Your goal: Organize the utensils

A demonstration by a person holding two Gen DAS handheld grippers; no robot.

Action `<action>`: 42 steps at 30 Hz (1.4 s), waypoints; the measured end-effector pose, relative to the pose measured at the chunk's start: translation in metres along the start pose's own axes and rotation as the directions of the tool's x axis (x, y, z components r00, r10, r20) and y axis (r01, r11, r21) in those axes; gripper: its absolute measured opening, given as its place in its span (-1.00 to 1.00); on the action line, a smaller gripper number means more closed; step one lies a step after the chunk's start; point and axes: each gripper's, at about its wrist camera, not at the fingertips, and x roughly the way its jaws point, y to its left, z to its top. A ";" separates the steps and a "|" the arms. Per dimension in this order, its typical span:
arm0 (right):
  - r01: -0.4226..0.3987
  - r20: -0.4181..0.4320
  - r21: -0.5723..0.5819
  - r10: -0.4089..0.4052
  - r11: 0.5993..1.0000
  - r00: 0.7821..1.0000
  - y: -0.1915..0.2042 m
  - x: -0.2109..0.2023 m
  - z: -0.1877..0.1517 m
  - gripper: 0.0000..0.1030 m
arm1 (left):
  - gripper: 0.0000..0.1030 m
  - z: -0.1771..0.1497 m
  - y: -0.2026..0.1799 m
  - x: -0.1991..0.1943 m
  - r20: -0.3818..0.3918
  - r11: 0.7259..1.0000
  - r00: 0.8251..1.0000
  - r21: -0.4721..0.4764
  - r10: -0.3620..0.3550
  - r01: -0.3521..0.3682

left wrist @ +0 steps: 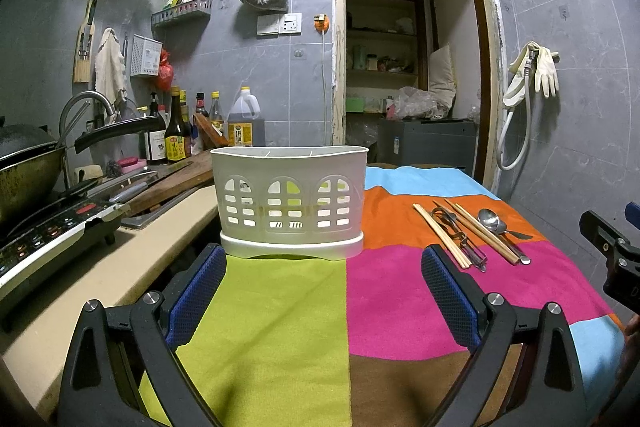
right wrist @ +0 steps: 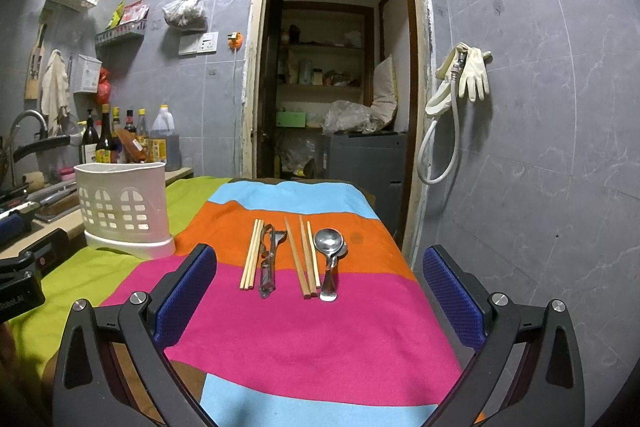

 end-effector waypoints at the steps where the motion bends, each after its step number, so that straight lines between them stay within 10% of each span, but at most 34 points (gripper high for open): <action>1: -0.002 0.000 0.000 0.002 1.000 1.000 0.000 0.000 0.000 1.00 | 0.86 0.000 0.000 0.000 0.000 1.000 1.000 0.000 0.000 0.000; 42: -0.003 -0.014 0.002 0.003 1.000 1.000 0.002 0.006 -0.003 1.00 | 0.86 -0.001 0.002 0.003 -0.009 1.000 1.000 0.002 -0.001 0.001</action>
